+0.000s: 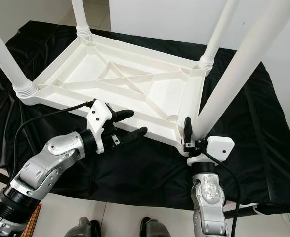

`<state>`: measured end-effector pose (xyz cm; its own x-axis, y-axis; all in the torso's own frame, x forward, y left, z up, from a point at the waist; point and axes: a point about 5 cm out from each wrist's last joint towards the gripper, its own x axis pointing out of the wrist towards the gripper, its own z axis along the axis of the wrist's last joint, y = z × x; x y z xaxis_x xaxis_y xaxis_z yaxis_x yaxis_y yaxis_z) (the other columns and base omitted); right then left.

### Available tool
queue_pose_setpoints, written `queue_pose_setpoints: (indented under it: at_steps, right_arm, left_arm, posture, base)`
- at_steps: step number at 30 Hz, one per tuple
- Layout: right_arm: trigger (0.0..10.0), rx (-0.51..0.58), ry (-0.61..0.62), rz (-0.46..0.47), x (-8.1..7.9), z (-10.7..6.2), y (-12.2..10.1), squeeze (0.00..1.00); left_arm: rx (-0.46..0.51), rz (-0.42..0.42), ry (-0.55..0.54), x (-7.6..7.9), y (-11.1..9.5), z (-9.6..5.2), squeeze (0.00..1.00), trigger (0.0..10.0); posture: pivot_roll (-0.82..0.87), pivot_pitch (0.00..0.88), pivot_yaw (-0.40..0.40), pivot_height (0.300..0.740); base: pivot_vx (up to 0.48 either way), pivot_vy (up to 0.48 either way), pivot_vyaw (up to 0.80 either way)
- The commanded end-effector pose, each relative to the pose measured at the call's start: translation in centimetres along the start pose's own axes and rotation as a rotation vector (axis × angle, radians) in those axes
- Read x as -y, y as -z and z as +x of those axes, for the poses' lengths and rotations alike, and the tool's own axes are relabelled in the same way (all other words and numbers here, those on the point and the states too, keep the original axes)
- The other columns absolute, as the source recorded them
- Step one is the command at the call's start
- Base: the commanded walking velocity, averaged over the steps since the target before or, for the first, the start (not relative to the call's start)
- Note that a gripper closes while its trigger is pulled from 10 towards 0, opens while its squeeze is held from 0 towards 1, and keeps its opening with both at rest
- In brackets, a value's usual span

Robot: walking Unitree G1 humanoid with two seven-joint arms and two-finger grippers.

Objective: Building children table

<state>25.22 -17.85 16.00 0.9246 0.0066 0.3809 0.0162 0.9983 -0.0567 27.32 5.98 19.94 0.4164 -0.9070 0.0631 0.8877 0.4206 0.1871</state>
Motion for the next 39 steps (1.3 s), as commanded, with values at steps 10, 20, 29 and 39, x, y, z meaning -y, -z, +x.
queue_pose_setpoints:
  at_steps: [10, 20, 29, 39]
  right_arm:
    - [10.0, -0.073, -0.168, -0.220, 0.0, 0.3, 1.0, 0.00]
    - [10.0, -0.110, -0.188, -0.213, 0.5, 0.7, 1.0, 0.00]
    - [10.0, -0.187, -0.062, 0.028, 1.1, 0.7, 1.9, 0.00]
    - [10.0, -0.178, 0.041, 0.104, 1.5, -0.1, 1.9, 0.00]
  left_arm:
    - [0.004, -0.002, 0.100, 0.7, -0.2, -0.1, 0.00, 10.0]
    - [0.003, 0.000, 0.103, 0.7, -0.2, -0.1, 0.00, 10.0]
    - [0.004, 0.007, 0.110, 0.7, -0.2, -0.1, 0.00, 10.0]
    - [0.004, 0.007, 0.106, 0.7, -0.2, -0.1, 0.00, 10.0]
  posture:
    - [0.05, 0.179, -0.003, 0.740]
    - [0.05, 0.164, 0.000, 0.740]
    - [0.05, 0.150, -0.003, 0.740]
    - [0.05, 0.147, -0.007, 0.740]
  base:
    - [0.000, 0.000, 0.00]
    - [0.000, 0.000, 0.00]
    - [0.000, 0.000, 0.00]
    - [0.000, 0.000, 0.00]
